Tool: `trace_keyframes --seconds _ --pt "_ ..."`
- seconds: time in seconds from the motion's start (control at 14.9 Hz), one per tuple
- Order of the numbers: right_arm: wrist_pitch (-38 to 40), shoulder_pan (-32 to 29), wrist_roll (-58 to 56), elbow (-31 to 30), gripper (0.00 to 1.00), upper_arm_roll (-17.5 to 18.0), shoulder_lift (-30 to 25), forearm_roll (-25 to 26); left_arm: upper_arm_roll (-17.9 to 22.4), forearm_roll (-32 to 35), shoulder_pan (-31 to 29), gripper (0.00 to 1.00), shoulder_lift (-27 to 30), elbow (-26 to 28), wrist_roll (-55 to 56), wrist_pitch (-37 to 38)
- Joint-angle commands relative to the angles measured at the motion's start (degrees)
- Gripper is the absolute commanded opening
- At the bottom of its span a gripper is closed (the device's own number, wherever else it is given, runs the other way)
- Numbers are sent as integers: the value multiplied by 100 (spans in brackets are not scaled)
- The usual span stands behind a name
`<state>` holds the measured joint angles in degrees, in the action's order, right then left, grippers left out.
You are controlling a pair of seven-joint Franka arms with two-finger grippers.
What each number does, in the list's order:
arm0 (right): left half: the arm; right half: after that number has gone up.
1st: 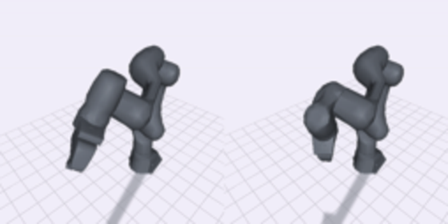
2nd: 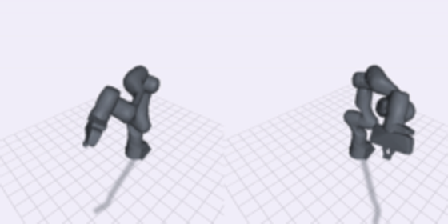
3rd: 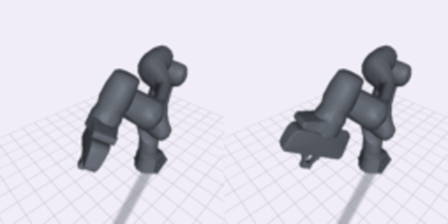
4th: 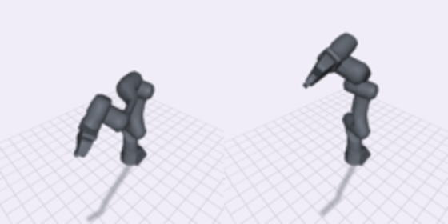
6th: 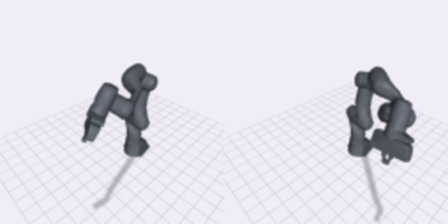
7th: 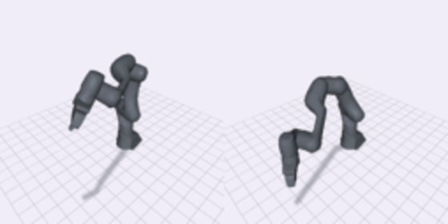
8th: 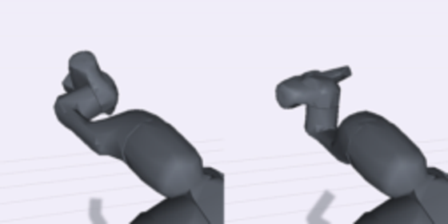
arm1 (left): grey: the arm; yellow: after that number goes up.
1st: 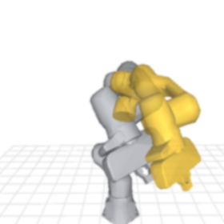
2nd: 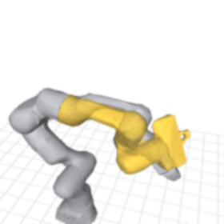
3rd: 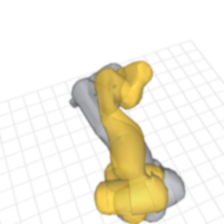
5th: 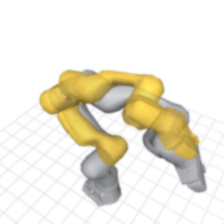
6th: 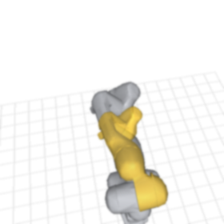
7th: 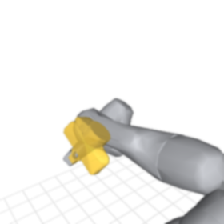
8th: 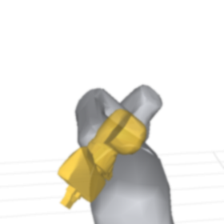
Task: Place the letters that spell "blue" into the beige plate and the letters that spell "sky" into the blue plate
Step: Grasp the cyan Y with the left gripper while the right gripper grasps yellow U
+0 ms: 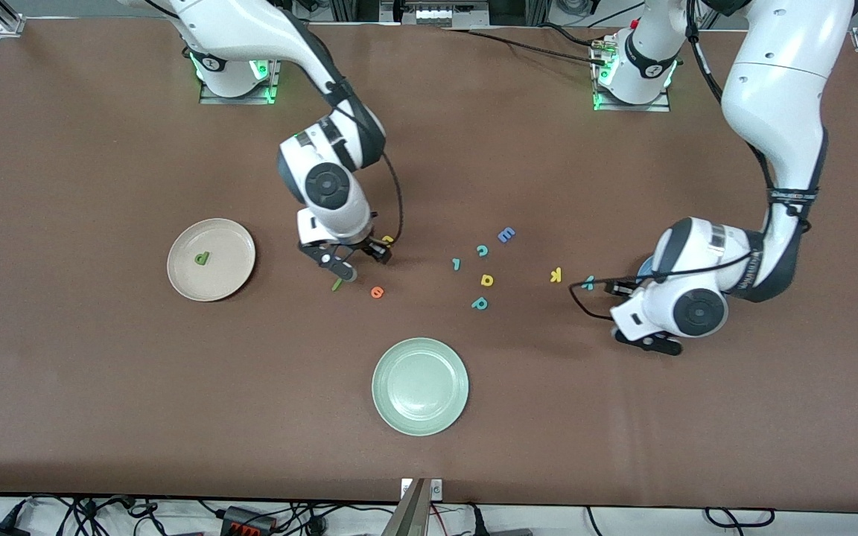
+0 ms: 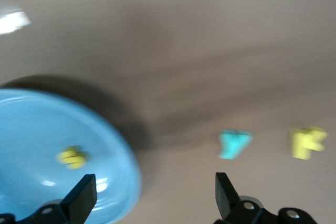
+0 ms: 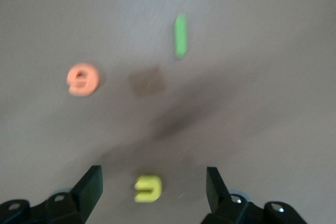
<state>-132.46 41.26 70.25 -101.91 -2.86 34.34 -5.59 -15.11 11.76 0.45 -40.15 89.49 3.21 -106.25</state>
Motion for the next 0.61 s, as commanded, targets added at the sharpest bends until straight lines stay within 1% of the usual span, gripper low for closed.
trace_keyframes --seconds 0.0,0.07,0.13,0.27,0.4,0.47,0.54 --pt "36 154 375 329 69 -65 275 -47 -378 134 -54 100 245 446 -75 -281" --pt "27 154 375 321 66 -65 284 -47 -423 186 -62 100 245 630 -110 -543" --pt "27 172 384 320 62 -65 310 -47 -449 187 -80 100 280 962 -128 -990" --pt "-43 181 375 320 59 -56 363 -56 -432 222 -45 97 420 1657 -163 -1913" --pt "-227 181 436 294 59 -13 442 -56 -458 467 -272 91 421 1721 -608 -2040" --pt "-271 181 506 285 59 22 477 -56 -467 468 -404 86 421 1713 -820 -2049" --pt "-281 181 542 277 59 23 486 -56 -467 468 -475 83 421 1704 -918 -2057"
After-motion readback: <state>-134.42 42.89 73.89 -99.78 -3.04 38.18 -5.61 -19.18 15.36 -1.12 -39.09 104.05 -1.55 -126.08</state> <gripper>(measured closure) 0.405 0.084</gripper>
